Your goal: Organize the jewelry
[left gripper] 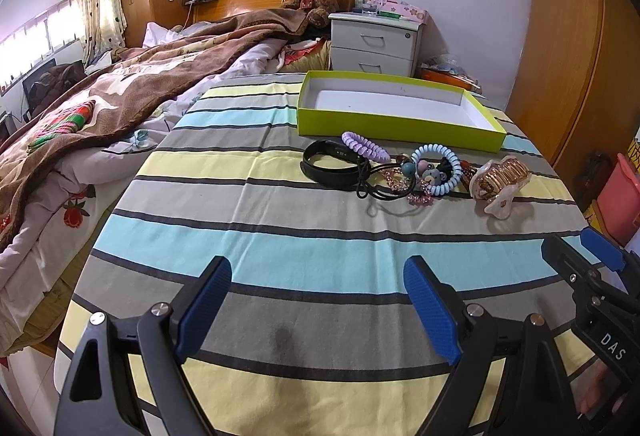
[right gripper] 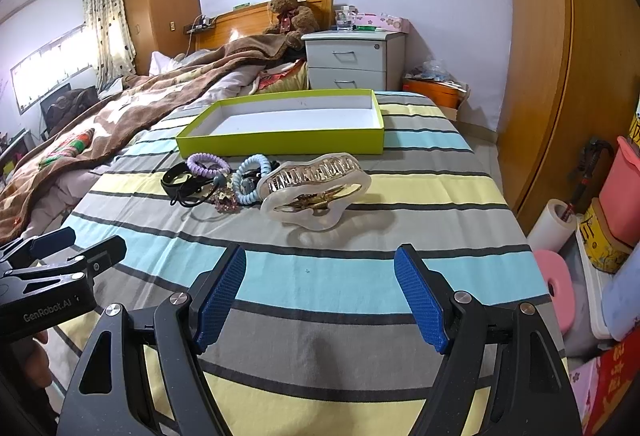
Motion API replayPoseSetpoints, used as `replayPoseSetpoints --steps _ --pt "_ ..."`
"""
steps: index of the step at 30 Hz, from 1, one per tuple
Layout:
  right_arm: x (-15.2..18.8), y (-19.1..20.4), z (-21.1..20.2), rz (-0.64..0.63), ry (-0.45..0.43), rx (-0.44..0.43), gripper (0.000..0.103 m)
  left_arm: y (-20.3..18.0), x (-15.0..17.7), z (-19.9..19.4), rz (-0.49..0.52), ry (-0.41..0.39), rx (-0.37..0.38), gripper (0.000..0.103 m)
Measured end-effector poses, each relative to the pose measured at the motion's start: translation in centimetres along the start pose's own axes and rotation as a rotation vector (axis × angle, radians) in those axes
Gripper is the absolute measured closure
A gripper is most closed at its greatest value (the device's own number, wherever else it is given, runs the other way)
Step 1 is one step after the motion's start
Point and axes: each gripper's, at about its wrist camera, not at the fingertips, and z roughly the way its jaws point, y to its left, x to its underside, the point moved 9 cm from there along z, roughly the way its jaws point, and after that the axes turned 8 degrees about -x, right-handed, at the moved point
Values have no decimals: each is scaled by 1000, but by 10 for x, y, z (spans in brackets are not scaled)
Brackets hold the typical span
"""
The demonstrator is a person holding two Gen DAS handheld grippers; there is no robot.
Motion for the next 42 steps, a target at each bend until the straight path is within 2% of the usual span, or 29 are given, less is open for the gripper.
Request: replayPoseSetpoints --steps 42 --pt "0 1 1 -3 3 4 26 3 -1 -3 -2 7 -7 14"
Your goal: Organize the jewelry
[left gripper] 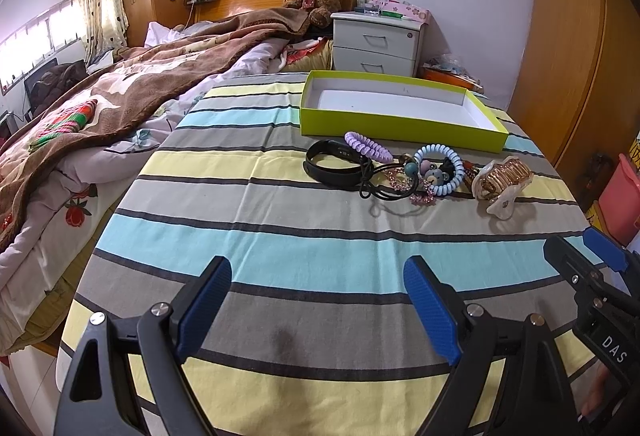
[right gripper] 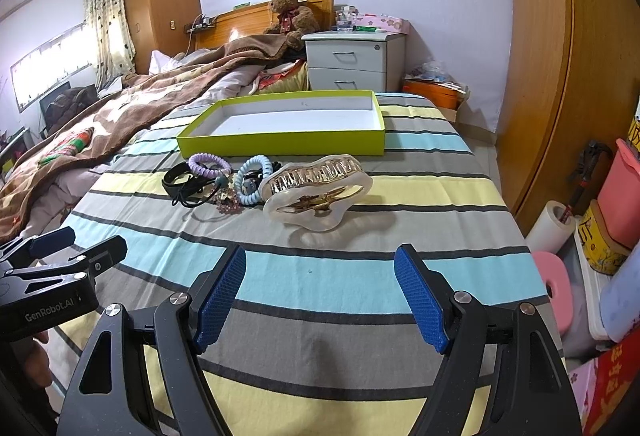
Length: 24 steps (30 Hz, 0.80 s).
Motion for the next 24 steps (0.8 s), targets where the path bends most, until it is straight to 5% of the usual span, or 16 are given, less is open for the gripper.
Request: replayPoseSetpoints --steps 24 --pt "-4 -3 8 9 11 -17 26 -2 -2 9 7 21 10 14"
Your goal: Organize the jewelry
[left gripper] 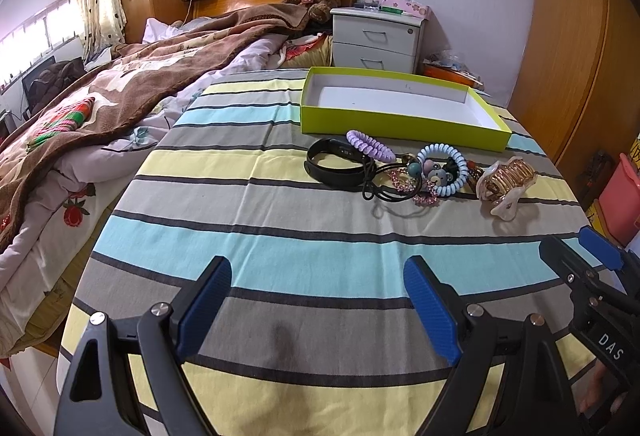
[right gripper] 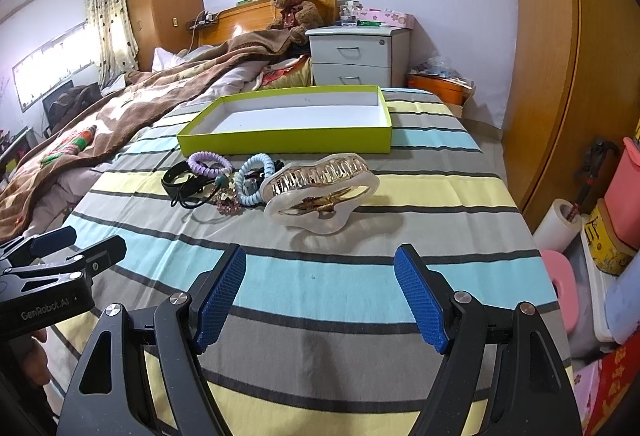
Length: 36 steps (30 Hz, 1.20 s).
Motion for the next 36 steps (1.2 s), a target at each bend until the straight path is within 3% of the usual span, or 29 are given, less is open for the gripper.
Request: replayPoseSetpoints --steps 7,11,13,16,22,30,36 --pt "-14 -19 9 23 5 35 26 -2 -2 12 -16 55 92 14" --pt "-18 -32 20 31 36 50 26 -4 -10 14 -11 49 110 14" --pt "-18 -33 25 49 58 15 26 -4 -14 15 -10 49 118 14" --pt "-15 -23 28 102 79 -113 26 -1 -20 20 -27 59 119 14" --pt "-21 -2 43 128 82 -211 26 3 -27 28 -48 65 118 14" --pt "-35 0 60 187 73 -221 27 3 -30 38 -72 102 201 14" --pt "-37 -6 72 233 83 -210 38 -5 -31 36 -64 109 271 14"
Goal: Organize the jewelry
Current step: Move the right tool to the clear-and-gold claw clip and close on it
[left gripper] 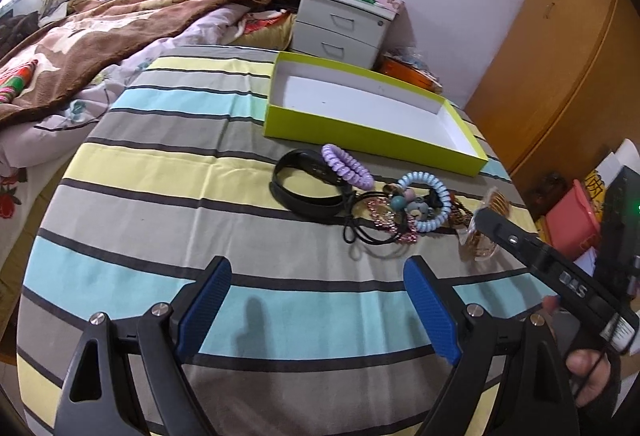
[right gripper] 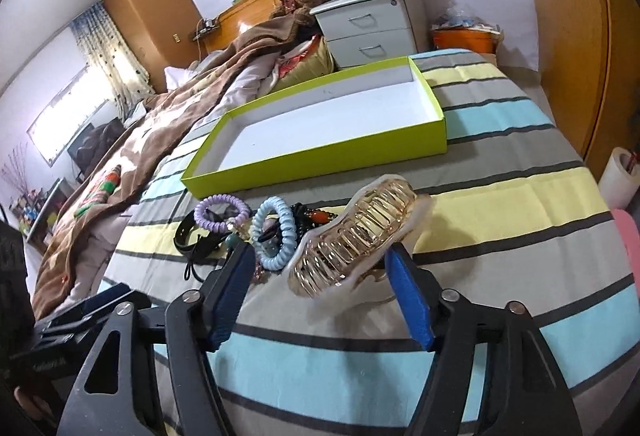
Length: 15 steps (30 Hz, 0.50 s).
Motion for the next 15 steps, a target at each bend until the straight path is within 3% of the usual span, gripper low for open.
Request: replayPoseSetpoints --steps 6,12,15 --pt "-10 -12 5 62 -16 13 58 -1 0 1 -6 16 34 15" --pt "-11 -11 5 53 -13 0 64 1 5 9 -8 74 32 15" --pt "-12 -9 3 32 -20 -4 80 2 9 11 5 96 22 15"
